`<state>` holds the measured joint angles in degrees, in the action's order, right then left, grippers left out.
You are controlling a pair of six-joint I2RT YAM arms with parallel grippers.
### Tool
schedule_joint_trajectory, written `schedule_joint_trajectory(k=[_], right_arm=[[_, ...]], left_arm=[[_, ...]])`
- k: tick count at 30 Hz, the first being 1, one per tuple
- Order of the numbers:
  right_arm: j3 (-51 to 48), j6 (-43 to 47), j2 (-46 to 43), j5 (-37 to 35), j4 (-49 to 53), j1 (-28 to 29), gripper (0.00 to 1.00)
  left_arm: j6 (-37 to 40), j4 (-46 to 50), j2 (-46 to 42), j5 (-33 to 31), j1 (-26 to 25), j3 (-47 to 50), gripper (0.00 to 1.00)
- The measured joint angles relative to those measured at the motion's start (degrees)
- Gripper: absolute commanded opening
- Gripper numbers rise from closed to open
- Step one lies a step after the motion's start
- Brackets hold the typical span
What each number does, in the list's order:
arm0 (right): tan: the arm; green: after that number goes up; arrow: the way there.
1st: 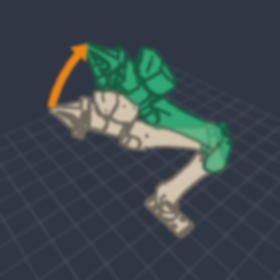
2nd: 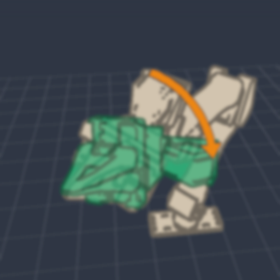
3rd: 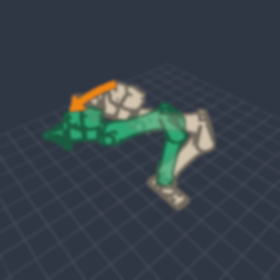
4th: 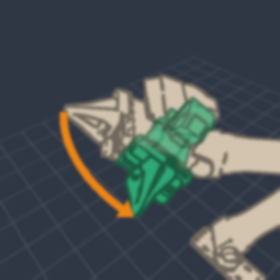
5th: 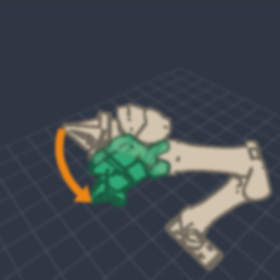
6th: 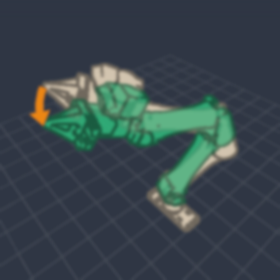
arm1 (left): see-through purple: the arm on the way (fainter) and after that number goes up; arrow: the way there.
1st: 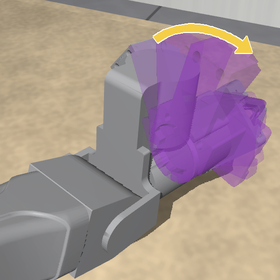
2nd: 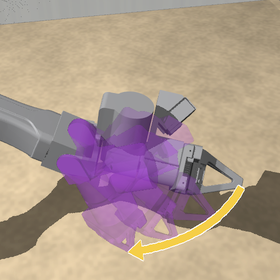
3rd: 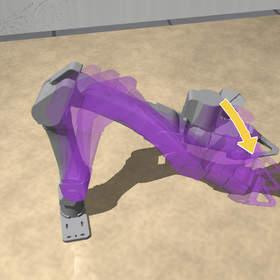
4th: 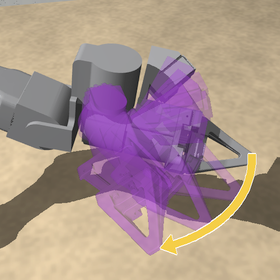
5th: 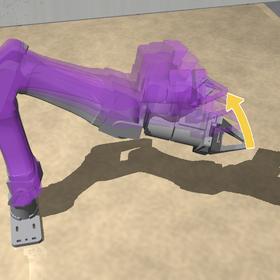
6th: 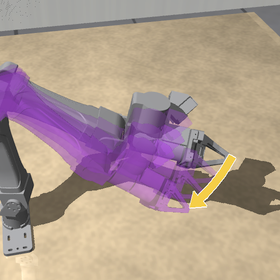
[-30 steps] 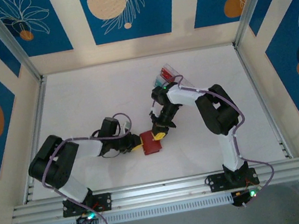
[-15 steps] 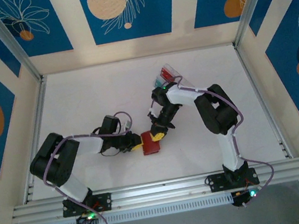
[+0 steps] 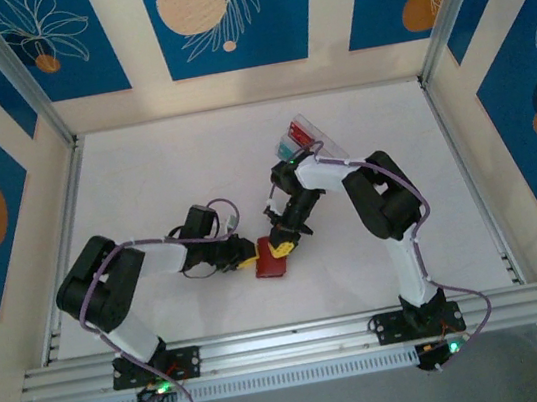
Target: Put the credit cards into the card holder
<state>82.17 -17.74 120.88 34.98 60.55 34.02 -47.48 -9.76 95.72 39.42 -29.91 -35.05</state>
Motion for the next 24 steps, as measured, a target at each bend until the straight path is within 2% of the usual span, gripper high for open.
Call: schedule_joint_trajectory(k=[24], right_arm=[[-0.2, -0.02, 2.99, 1.36, -0.02, -0.07, 0.0]], left_arm=[[-0.13, -0.22, 0.37, 0.07, -0.22, -0.15, 0.22]])
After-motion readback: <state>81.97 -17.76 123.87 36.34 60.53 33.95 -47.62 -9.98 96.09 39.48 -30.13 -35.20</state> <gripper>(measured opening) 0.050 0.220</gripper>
